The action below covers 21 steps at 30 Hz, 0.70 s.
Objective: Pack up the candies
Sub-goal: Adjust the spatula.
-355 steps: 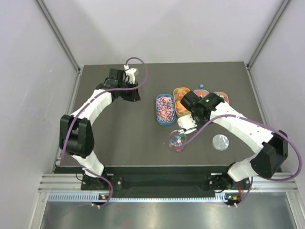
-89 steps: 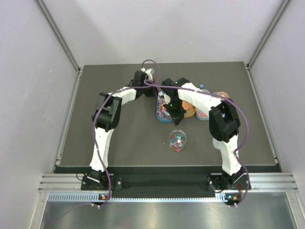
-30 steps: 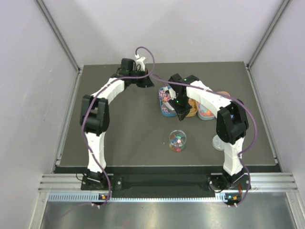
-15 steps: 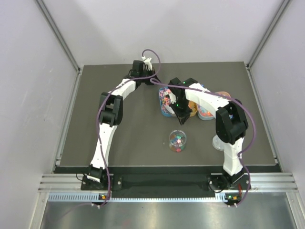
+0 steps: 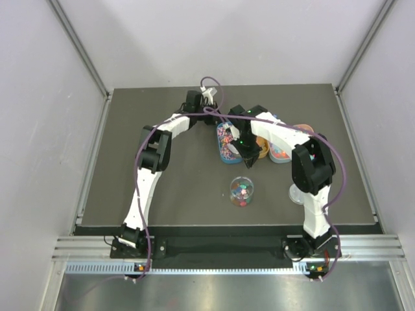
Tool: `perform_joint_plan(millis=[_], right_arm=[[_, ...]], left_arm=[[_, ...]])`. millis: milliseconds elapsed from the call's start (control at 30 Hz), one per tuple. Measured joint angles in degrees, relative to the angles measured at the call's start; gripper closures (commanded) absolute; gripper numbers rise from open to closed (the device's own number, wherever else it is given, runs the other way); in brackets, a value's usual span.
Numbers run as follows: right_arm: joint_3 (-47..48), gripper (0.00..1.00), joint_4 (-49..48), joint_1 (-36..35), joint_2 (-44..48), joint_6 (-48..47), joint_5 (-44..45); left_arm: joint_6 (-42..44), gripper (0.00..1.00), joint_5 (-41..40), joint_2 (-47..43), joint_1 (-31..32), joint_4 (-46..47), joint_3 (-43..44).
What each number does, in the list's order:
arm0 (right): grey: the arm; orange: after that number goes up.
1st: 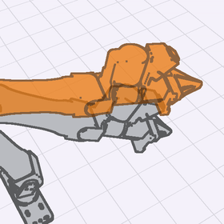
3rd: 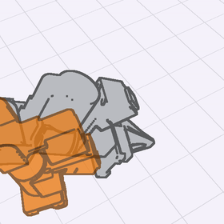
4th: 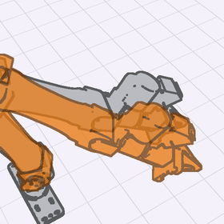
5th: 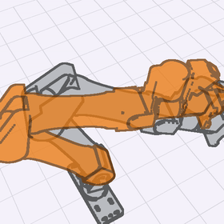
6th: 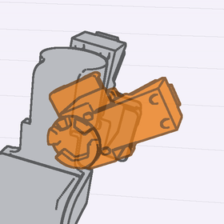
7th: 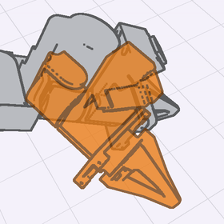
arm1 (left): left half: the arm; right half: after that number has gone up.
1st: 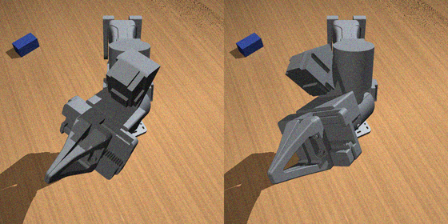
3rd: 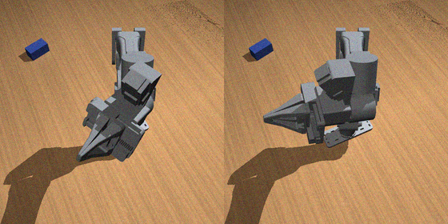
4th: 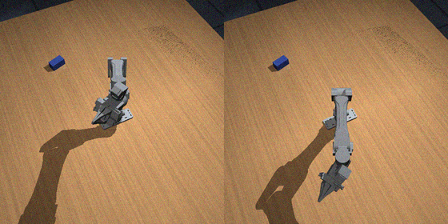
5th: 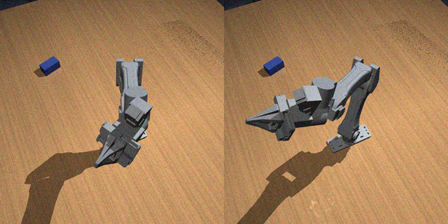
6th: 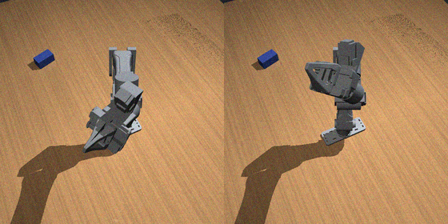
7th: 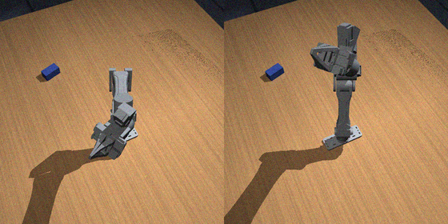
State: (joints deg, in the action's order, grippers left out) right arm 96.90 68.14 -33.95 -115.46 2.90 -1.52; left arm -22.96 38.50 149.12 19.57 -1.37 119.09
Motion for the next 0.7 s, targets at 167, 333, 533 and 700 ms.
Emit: perform_joint_plan(millis=[167, 333, 533, 700], right_arm=[[1.60, 1.00, 0.66, 0.00, -1.44, -1.38, 2.03], [1.33, 1.00, 0.90, -0.02, -1.29, -3.87, 3.06], [1.09, 1.00, 2.10, -0.17, -1.18, -6.38, 3.89], [3.17, 1.00, 2.29, -0.70, -0.87, -8.00, 5.73]], left_arm=[[-0.92, 1.00, 0.74, -4.09, -0.09, 1.77, -7.45], [-0.94, 1.00, 0.04, -9.05, -0.57, 3.28, -14.45], [-0.98, 1.00, -0.24, -13.44, -0.55, 5.11, -19.58], [-0.33, 0.98, -2.54, -17.20, -0.57, 5.97, -24.00]])
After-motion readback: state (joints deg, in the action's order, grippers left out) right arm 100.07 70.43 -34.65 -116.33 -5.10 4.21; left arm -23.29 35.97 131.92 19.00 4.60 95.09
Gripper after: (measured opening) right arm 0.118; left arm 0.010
